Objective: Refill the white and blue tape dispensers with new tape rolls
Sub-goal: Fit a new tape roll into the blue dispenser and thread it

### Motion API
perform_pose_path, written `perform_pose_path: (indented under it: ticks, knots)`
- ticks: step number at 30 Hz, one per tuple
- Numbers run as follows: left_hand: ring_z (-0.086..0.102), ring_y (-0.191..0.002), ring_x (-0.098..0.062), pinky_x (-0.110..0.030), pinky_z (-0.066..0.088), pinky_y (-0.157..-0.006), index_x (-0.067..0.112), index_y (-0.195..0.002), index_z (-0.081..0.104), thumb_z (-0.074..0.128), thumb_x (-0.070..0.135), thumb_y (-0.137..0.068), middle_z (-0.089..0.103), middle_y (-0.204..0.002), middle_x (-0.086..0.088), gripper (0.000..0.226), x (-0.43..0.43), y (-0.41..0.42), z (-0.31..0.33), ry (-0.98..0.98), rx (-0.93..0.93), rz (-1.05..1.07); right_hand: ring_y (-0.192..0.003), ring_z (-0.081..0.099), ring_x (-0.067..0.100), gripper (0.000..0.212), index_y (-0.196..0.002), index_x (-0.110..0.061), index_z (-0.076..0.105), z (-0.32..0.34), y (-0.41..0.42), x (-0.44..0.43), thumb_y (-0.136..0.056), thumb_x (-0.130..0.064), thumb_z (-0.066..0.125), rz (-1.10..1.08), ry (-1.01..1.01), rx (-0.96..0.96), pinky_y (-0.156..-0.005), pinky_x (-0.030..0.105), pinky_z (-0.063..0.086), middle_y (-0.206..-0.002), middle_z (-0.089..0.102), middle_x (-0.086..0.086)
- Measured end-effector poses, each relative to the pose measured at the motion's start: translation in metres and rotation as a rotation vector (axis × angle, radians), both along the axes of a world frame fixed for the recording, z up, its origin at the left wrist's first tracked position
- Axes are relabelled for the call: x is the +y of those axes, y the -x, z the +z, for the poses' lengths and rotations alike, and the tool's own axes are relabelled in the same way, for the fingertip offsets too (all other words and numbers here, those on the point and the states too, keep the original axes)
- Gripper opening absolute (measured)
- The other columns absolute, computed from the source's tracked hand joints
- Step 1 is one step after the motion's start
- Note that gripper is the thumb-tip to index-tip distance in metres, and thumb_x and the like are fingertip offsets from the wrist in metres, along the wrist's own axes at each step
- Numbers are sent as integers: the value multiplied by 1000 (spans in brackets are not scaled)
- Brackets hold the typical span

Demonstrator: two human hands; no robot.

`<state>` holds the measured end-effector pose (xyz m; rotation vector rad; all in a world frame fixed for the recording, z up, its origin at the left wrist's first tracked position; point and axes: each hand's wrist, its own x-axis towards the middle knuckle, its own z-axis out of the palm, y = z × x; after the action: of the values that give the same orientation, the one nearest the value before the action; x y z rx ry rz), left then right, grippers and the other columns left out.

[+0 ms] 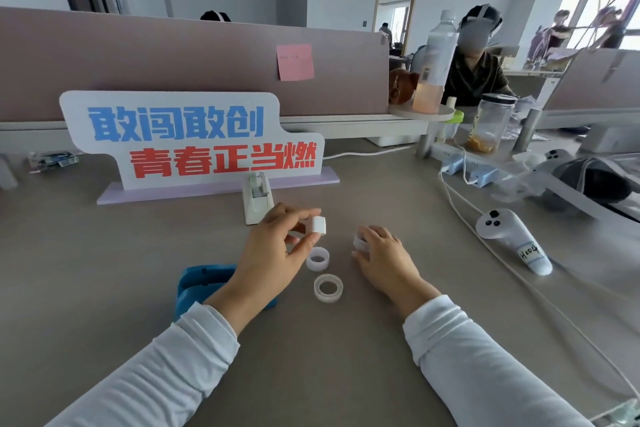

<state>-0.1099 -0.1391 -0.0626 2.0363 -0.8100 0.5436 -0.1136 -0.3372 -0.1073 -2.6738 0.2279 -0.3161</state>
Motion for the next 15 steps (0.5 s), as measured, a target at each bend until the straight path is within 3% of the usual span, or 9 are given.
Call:
perform_pose_path:
  ticks: [3, 8, 11, 15]
  knots:
    - [62, -86, -6, -6, 47, -78, 19, -111, 59, 68, 18, -75, 63, -100, 4, 37, 6, 2, 4, 31, 15, -44, -114, 48, 32, 33, -119, -15, 52, -1, -1, 1, -87, -12, 47, -1, -81, -81, -89, 34, 41, -124, 53, 11]
    - [65, -80, -5, -16, 54, -70, 16, -99, 64, 62, 38, -70, 68, -93, 4, 36, 29, 9, 13, 22, 10, -49, -88, 58, 16, 16, -103, -18, 56, 21, 10, 28, -92, -24, 46, 116, -654, -238, -74, 19, 46, -93, 62, -8]
    - [62, -89, -2, -13, 52, -76, 16, -100, 65, 62, 33, -70, 63, -98, 9, 35, 48, 17, 12, 13, 16, -50, -83, 59, 17, 12, -97, -18, 55, 38, 19, 55, -93, -21, 44, 286, -900, -228, -70, 23, 51, -95, 62, 2]
    - [64, -89, -2, -11, 50, -79, 26, -102, 62, 63, 27, -70, 61, -98, 16, 32, 72, 26, 7, 95, 125, -54, -86, 59, 18, 13, -97, -17, 54, 52, 22, 89, -94, -16, 42, 451, -1027, -173, -71, 25, 52, -99, 61, 7]
